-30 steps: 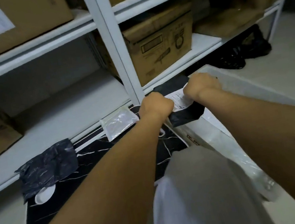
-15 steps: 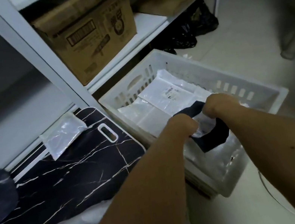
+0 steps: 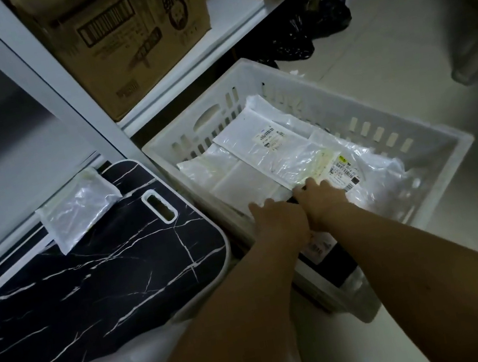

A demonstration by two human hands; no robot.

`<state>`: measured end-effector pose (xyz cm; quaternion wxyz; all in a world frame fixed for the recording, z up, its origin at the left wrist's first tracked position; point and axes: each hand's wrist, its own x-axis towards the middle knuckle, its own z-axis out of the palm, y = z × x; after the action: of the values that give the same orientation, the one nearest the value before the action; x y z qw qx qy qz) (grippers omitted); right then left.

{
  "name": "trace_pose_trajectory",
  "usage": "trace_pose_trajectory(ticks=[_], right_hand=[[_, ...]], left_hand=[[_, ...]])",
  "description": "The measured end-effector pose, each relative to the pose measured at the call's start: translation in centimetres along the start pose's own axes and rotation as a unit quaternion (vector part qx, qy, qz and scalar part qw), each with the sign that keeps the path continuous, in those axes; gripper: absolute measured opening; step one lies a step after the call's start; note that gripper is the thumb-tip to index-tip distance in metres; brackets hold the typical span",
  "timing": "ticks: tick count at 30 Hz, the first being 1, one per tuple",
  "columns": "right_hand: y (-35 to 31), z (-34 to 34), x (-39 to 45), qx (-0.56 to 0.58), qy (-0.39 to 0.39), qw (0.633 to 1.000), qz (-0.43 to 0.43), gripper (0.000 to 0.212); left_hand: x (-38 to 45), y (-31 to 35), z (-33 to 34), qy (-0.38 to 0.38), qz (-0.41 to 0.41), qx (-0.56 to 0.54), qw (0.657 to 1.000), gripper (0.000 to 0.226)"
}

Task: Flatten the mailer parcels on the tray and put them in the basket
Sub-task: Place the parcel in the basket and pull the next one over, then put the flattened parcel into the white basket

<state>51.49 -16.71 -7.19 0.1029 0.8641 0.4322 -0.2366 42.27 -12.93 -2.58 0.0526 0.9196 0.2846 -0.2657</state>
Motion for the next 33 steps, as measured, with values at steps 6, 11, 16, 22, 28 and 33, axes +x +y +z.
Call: trace_pose_trajectory(ticks=[6, 11, 16, 22, 28, 33], right_hand=[[-1.6, 6.2, 2.3, -0.037, -0.187, 0.982, -0.019, 0.098], [-1.4, 9.2, 2.4, -0.091, -0.158, 0.983, 0.0, 0.1], [-0.9, 12.6, 5.2, -0.061, -0.151, 0.986, 0.026, 0.094], [-2.5, 5.8, 0.7, -0.062, -0.187, 0.98, 0.014, 0.069], [-4.2, -0.4, 0.0, -0.029, -0.142, 0.989, -0.019, 0.046], [-6.7, -5.4, 0.3, -0.009, -0.075, 0.997, -0.027, 0.045]], left_hand=[[-0.3, -3.1, -0.4, 0.129, -0.012, 0.016, 0.991, 0.032], [-1.0, -4.7, -0.6, 0.15, -0.031, -0.02, 0.988, 0.024], [-1.5, -5.6, -0.1, 0.146, -0.027, -0.032, 0.988, 0.026], [-2.2, -5.7, -1.1, 0.155, -0.025, -0.046, 0.987, 0.025], [-3.9, -6.7, -3.3, 0.151, -0.028, -0.072, 0.986, 0.024], [-5.6, -11.1, -5.6, 0.161, -0.067, -0.131, 0.976, 0.024]])
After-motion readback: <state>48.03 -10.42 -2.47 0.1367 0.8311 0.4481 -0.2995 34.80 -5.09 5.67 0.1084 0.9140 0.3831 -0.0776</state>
